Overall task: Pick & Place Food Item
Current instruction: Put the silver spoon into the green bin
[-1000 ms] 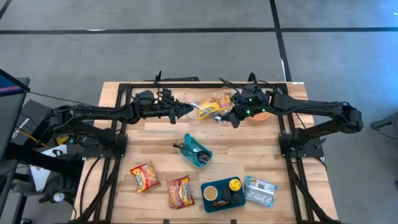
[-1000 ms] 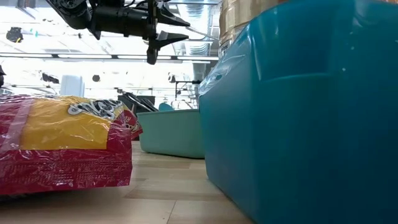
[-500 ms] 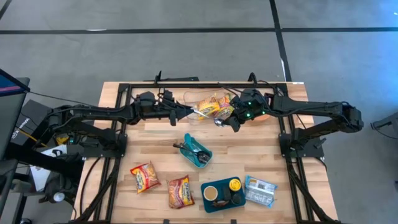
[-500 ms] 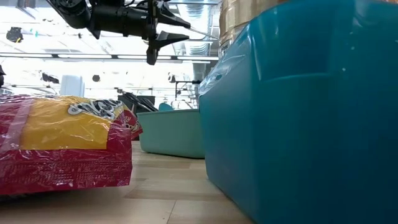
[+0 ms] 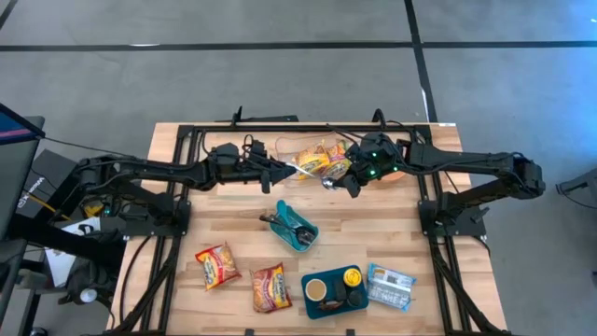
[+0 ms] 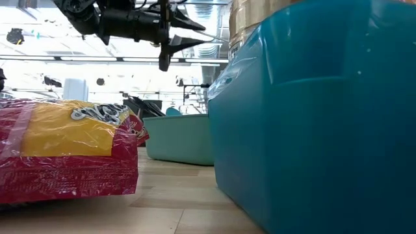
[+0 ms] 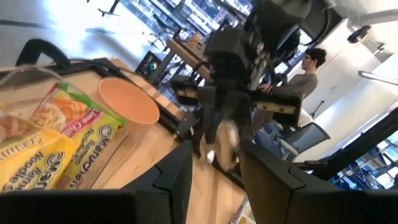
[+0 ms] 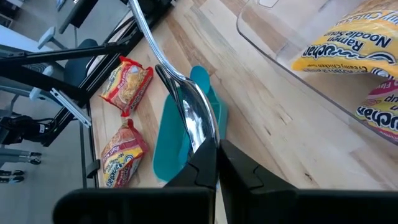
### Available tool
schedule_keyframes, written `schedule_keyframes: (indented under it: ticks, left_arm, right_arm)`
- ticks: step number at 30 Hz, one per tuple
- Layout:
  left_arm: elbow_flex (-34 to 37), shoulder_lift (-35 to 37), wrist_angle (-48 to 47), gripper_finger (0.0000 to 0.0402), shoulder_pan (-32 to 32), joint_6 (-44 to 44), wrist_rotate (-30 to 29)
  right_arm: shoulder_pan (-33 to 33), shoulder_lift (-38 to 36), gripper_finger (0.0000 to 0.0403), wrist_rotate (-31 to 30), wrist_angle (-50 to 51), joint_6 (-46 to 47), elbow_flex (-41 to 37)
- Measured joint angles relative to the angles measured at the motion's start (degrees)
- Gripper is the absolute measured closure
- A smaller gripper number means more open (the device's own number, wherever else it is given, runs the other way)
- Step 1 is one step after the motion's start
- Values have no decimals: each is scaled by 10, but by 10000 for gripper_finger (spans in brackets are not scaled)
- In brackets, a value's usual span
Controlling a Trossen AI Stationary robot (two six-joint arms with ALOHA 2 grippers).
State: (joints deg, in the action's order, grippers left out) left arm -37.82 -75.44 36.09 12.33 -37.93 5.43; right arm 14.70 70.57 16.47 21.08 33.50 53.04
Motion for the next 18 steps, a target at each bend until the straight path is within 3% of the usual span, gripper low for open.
schedule_keyframes:
  ticks: [18]
  left_arm:
    - [0,-9,3,276,3,0,-5]
  right_arm:
    - [0,0,403,0,25,0,0]
